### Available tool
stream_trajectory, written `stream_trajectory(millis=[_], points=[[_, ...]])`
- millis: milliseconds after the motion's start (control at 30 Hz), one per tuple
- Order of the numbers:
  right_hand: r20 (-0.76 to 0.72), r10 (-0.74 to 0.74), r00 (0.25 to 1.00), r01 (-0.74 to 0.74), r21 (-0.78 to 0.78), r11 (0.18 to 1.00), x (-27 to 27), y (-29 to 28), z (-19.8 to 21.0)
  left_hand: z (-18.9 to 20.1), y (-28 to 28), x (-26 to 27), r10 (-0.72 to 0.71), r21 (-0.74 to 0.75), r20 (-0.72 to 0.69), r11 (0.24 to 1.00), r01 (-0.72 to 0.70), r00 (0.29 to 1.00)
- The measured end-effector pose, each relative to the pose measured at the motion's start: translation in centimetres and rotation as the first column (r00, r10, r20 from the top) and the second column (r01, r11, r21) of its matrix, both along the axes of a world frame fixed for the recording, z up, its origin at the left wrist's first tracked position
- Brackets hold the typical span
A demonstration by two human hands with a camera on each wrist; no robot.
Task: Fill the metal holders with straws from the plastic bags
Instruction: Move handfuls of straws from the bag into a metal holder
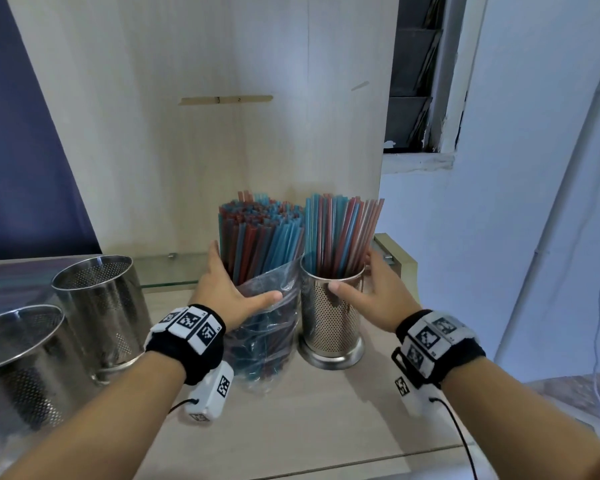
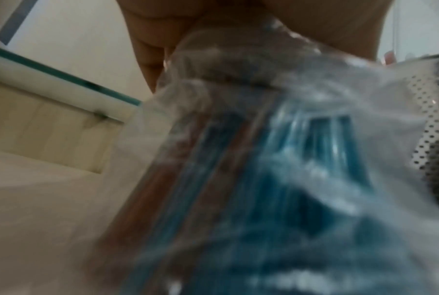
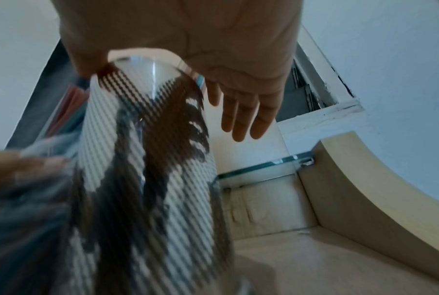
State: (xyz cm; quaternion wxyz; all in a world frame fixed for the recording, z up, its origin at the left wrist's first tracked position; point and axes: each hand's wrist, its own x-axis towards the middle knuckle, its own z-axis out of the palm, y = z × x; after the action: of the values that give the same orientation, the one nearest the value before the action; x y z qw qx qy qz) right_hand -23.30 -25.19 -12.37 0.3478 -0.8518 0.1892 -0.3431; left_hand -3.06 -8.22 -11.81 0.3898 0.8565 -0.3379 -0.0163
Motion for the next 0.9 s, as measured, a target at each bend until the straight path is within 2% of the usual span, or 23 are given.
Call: stream_trajectory(millis=[167,333,500,567,667,700,800,900], points=[[-0.072,0.103,0.992,-0.09,0.171,0.981,1.7,-0.5,5.2,-2.0,0.2,0.4,0.002,-0.033,0.006,0.999,-0.002,1.0],[-0.159,-0.045,0.986,0.065,0.124,0.99,4.3,-1.3,7.8,-2.5,0.3,0.3,-0.007,-0.092,0.039,0.996,0.011,0.999],[-0.135,-0.191,0.972,0.206,0.106,0.973,5.2,-1.6,7.9,-2.5,0.4,0.1,-0.033,-0.066,0.103,0.997,0.04,0.994],[-0.18,-0.166,0.969,0.192,0.139,0.971,4.8,-1.6,8.2,-2.3,0.6,0.3,-0.078,-0.014,0.141,0.997,0.081,0.987],[-0.38,-0.076,0.922,0.128,0.113,0.985,4.2,-1.9,8.3,-1.7,1.3,0.9,-0.135,0.135,0.208,0.985,0.108,0.969],[-0.404,-0.082,0.911,0.13,0.093,0.987,4.0,-1.9,8.2,-1.5,1.5,1.0,-0.143,0.167,0.227,0.98,0.106,0.963],[-0.423,-0.118,0.899,0.165,0.077,0.983,3.7,-2.1,8.0,-1.8,1.5,1.2,-0.147,0.137,0.24,0.984,0.116,0.96],[-0.438,0.026,0.899,0.063,0.188,0.98,2.9,-1.1,7.8,-2.2,1.2,1.3,-0.148,0.044,0.183,0.989,0.143,0.972]])
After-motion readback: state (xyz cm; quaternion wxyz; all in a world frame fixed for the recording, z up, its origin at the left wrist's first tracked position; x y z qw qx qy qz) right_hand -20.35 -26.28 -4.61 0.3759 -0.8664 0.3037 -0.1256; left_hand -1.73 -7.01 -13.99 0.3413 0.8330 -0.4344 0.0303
